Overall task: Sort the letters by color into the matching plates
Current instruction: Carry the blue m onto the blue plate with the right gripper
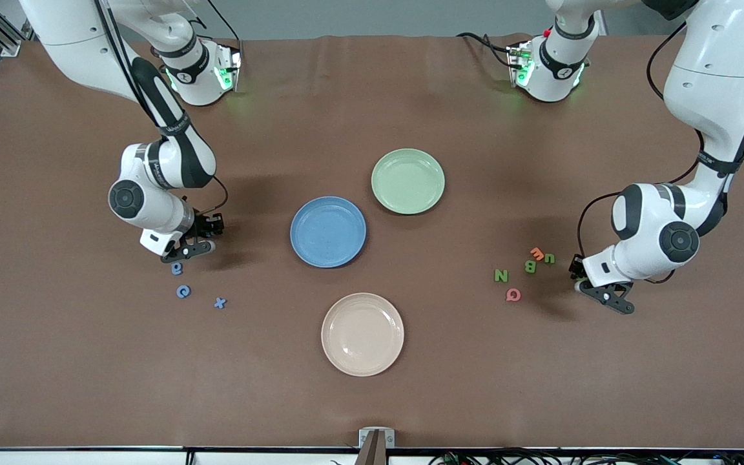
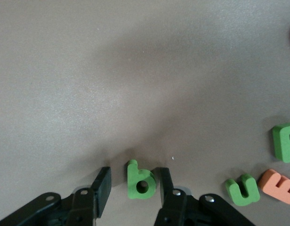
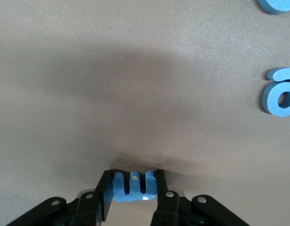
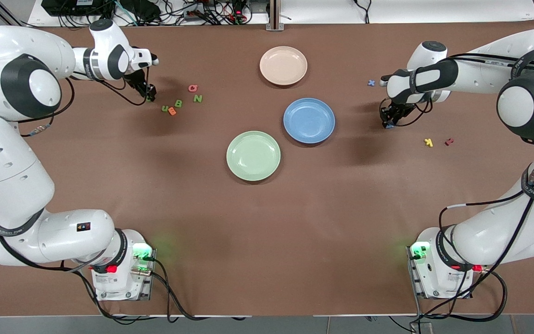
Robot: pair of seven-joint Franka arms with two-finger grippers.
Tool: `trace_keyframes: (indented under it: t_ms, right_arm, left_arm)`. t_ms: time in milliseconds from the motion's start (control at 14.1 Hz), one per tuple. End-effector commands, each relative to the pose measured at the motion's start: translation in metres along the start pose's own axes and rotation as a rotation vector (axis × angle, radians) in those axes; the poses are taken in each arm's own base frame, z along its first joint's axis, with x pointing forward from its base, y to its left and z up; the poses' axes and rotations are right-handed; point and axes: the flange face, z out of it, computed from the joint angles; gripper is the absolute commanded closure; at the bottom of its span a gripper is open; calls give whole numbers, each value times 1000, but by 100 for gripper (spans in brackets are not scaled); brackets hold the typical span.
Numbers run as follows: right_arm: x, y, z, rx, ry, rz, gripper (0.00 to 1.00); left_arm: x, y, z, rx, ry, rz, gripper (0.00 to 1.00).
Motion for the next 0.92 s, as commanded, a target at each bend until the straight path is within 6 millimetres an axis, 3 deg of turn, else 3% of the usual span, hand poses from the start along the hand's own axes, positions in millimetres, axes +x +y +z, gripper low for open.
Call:
trace_keyframes:
  t_ms: [0,212,354,496,566,637,850]
  right_arm:
    - [0,6,10,8,-19,14,97]
    - [17,-3,-17,31,-75,37,98]
    - [32,-21,-43,39,-124,83,98]
    - [51,-52,-72,32,-149,141,98]
    - [60,-75,-85,22,-146,173,98]
    - [69,-103,-93,10,-130,206,98]
    - [98,-164,-84,-17,-104,314,98]
  left_arm:
    - [-4,1,1,5,-6,9,51]
    - [-7,1,0,4,-9,9,55]
    - [-8,1,2,2,-12,10,71]
    - [-7,1,1,3,-11,12,93]
    - [-7,1,0,3,-11,15,99]
    - [-7,0,-3,6,-7,22,100]
    - [-2,-1,-24,26,18,21,100]
